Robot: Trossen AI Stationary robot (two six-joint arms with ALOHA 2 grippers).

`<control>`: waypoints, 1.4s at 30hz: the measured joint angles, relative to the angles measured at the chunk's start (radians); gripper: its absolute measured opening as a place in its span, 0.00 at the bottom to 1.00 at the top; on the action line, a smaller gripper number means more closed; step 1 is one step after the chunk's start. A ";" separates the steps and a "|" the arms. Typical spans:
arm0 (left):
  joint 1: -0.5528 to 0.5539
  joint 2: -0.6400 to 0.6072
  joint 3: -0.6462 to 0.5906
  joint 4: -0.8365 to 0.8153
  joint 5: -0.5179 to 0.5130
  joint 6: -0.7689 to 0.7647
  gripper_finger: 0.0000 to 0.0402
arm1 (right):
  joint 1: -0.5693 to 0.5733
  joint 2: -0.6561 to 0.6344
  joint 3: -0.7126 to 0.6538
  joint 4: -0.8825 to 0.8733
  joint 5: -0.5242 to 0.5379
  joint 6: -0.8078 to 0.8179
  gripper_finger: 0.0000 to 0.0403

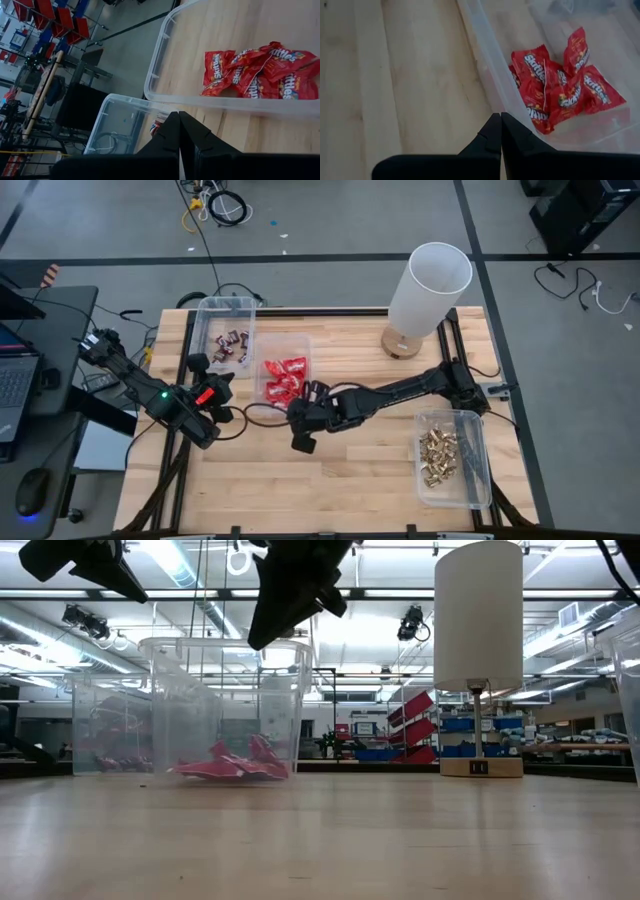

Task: Sort candy
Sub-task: Move the transparent bin to the top center of the table

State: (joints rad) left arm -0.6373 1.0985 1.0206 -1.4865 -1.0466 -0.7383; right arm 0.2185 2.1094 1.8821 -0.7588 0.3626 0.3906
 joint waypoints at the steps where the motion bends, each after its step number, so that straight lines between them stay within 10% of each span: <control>1: 0.000 0.000 0.000 0.000 0.000 0.000 0.00 | -0.004 0.000 0.000 0.005 0.000 -0.001 0.00; 12: 0.000 0.000 0.000 0.002 0.000 0.000 0.00 | -0.016 0.000 -0.082 0.203 -0.143 -0.114 0.00; 42: 0.000 0.000 0.000 0.007 0.000 0.000 0.00 | -0.103 0.000 -0.169 0.361 -0.016 -0.217 0.00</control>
State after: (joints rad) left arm -0.6373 1.0985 1.0203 -1.4792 -1.0463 -0.7380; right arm 0.1154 2.1094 1.7126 -0.3977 0.3466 0.1735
